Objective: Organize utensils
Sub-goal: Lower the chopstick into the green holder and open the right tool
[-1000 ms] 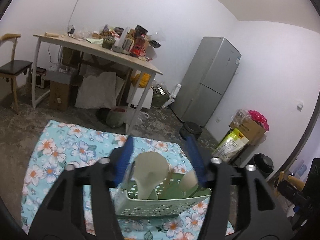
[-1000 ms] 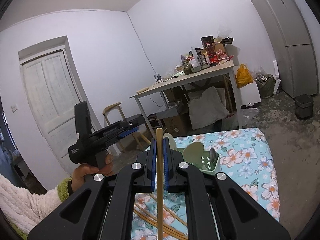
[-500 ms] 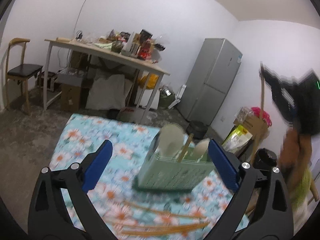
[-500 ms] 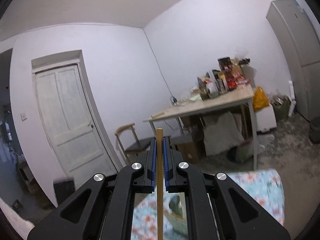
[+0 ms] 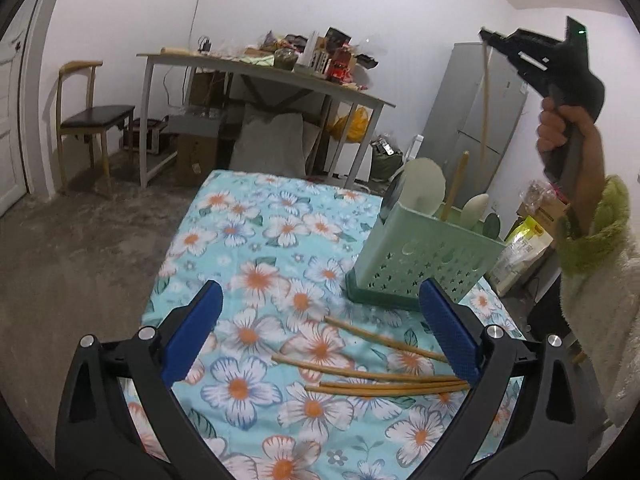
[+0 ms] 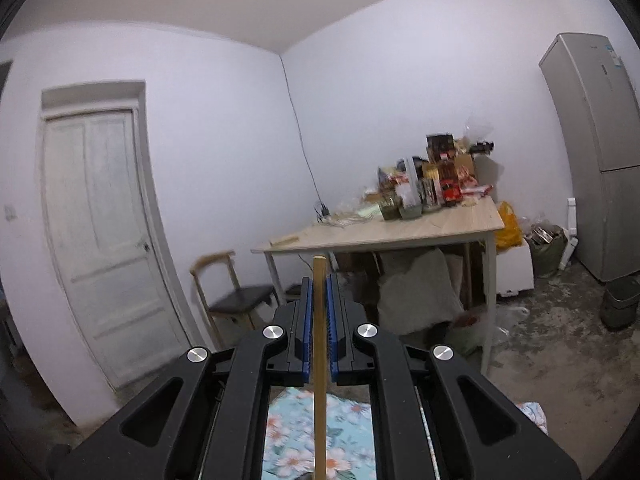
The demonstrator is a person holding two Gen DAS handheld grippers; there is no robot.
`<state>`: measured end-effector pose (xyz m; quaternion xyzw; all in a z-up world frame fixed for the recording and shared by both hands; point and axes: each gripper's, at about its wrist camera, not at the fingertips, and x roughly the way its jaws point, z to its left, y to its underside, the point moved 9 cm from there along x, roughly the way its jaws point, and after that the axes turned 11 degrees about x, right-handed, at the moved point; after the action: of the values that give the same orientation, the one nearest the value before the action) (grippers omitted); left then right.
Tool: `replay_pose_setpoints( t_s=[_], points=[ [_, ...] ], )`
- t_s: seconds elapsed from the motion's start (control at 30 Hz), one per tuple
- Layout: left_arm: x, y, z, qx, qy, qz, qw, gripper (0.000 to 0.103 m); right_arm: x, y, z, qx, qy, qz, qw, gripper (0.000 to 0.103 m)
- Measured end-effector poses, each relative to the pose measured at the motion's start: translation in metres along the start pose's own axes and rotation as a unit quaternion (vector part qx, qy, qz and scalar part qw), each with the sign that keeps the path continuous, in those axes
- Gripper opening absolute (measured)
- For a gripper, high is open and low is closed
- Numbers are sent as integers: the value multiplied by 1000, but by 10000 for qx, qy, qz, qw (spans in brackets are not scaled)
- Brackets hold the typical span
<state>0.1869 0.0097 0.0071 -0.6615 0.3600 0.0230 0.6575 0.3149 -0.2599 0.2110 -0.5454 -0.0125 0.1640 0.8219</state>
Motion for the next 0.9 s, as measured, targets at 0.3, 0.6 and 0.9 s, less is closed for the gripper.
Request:
replay_pose_setpoints(
  t_s=[0.3,0.6,0.9],
  points=[
    [0,9,-17,159,109,-12,9998,95,31,61,-15,-484,300,819,9950,7],
    [5,18,-37,76,389,197,9990,95,-9,71,-21,-414,443,909,9940,40],
    [1,25,-41,-24,459,311,9985,95,-116,76,-9,144,126,518,9985,55]
  ],
)
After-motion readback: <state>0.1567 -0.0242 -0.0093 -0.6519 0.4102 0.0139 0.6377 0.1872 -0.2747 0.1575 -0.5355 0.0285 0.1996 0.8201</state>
